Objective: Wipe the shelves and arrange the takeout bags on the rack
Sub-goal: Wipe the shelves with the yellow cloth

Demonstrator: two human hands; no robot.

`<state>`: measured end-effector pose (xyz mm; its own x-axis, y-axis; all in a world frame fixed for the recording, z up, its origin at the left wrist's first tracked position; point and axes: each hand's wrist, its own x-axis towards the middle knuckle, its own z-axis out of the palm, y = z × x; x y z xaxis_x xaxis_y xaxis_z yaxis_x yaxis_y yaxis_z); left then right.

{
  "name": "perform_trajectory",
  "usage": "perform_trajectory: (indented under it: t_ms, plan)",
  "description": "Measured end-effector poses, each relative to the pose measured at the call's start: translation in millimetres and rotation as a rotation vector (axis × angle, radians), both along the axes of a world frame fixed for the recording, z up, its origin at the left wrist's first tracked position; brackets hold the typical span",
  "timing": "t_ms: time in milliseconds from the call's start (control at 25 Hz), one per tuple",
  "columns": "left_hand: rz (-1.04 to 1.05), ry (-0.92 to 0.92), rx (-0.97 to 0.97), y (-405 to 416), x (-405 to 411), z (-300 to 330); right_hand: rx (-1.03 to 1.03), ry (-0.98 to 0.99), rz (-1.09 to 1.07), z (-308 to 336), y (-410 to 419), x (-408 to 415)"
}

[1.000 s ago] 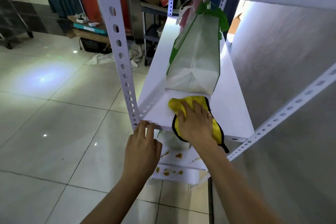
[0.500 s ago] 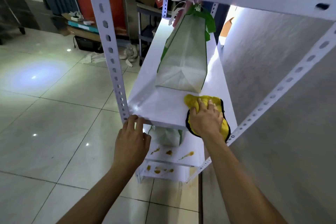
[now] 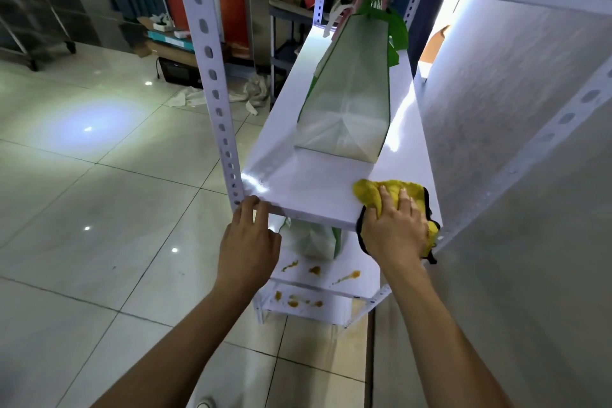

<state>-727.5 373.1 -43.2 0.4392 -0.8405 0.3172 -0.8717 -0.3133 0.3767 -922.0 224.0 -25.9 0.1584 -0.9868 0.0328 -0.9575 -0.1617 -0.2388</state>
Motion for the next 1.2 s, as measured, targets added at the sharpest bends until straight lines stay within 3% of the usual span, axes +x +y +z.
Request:
perform_trajectory:
  t_ms: [160,360,560,840,1000,1200]
  plan:
    - [-0.004,0.028,-0.006,2,0,2,0.018,-0.033,0.05,8,-9,7]
    - [-0.076,0.123,-0.119,11,4,8,-0.068,-0.092,0.504,-3,37,68]
    - [-0.059,0.136,-0.066,13,6,13,0.077,-0.103,0.672,17,8,145]
    - [-0.053,0.077,-0.108,11,9,6,-0.016,-0.122,0.577,0,28,109]
    - [-0.026,0.06,-0.093,10,8,6,0.08,-0.143,0.385,16,3,89]
    - [-0.026,0.076,-0.091,10,5,7,-0.021,-0.138,0.207,1,21,32]
